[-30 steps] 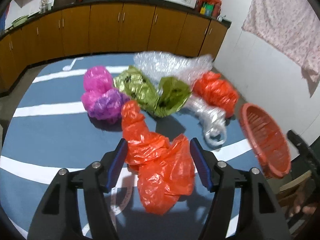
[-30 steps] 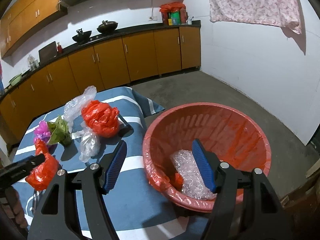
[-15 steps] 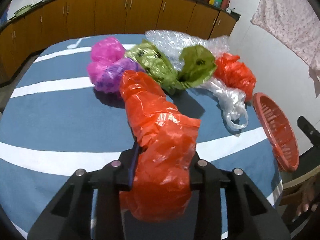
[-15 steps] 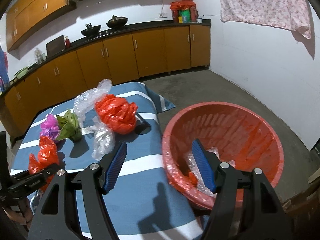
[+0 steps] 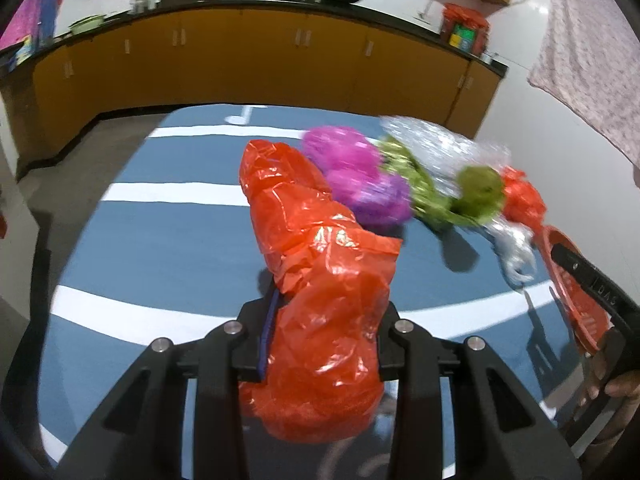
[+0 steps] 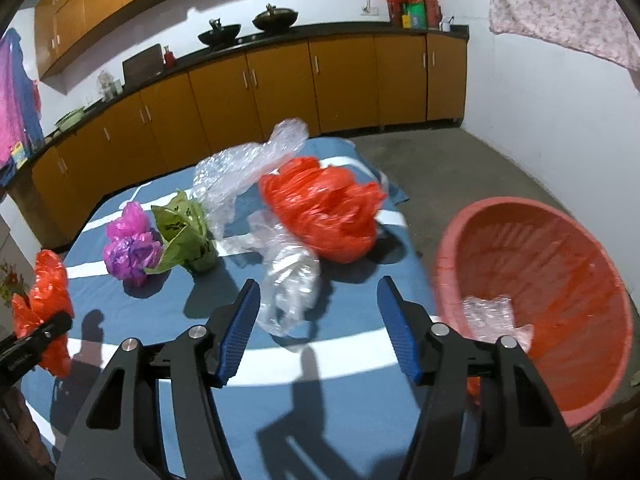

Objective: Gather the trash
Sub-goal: 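Grasp a long red bag with the left tool while the right tool grasps a clear bag, then carry the red bag and clear bag over the orange basket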

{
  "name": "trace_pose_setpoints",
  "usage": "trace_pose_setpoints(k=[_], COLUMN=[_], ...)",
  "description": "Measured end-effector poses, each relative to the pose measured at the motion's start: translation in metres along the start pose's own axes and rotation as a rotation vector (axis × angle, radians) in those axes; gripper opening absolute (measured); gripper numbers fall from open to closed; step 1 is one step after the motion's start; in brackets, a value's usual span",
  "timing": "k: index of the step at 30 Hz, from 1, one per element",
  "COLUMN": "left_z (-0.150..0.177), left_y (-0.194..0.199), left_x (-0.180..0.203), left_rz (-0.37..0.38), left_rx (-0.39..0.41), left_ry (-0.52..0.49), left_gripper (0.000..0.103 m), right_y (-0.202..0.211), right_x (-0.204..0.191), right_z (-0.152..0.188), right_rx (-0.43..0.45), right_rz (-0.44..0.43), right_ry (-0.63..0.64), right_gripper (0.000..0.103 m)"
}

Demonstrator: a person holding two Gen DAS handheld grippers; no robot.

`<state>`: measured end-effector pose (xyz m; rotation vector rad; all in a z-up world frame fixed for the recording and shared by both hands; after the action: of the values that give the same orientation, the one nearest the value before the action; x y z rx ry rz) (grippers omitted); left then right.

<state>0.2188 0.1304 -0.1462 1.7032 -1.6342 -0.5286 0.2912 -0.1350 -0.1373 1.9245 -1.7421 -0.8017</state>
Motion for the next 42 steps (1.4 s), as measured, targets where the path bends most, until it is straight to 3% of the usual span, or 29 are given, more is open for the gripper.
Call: trace_pose_setpoints(k=[13,18,21,35,42], left_z=[-0.01,-0.011,-0.011,-0.007,-0.007], left_y=[-0.011,-0.013,-0.012,0.002,0.016], left_x=[-0.032,-0.031,-0.03,-0.015,0.005], left_rz=[-0.024,-0.018,-0.015,0.022,0.063], left_rx=[0.003,0.003,0.007,0.02,0.044], left_ry=[0.051,0.047,0.045,0.035,-0.003], left_gripper=[0.035,0.035,0.035,0.035,0.035], right_y=[-0.047,-0.054,-0.049,0.006,0.032], right_x=[-0.017,-0.017,-0.016,0.004,0.018], right_z=[0.0,0.002,0.002,0.031,0.026], right_rx=[-0.102,-0.139,-0.135,-0.119,-0.069], right_rz=[0.03,0.027,0.013,-0.024,-0.011], right_ry=[-0.003,0.014,0.023,0.014,0.009], right_gripper=[0.054,0.033,0.028,0.028,0.028])
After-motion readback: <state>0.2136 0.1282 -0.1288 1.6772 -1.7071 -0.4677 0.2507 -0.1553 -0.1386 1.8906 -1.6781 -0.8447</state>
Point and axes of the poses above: each gripper's, at about its wrist camera, not at the fingertips, and y roughly against the way its jaws point, x to its right, z to its underside, the point moved 2 cm from there along -y, roughly the way its jaws point, and after that the axes turned 1 degree about -x, right-handed, at the moved point
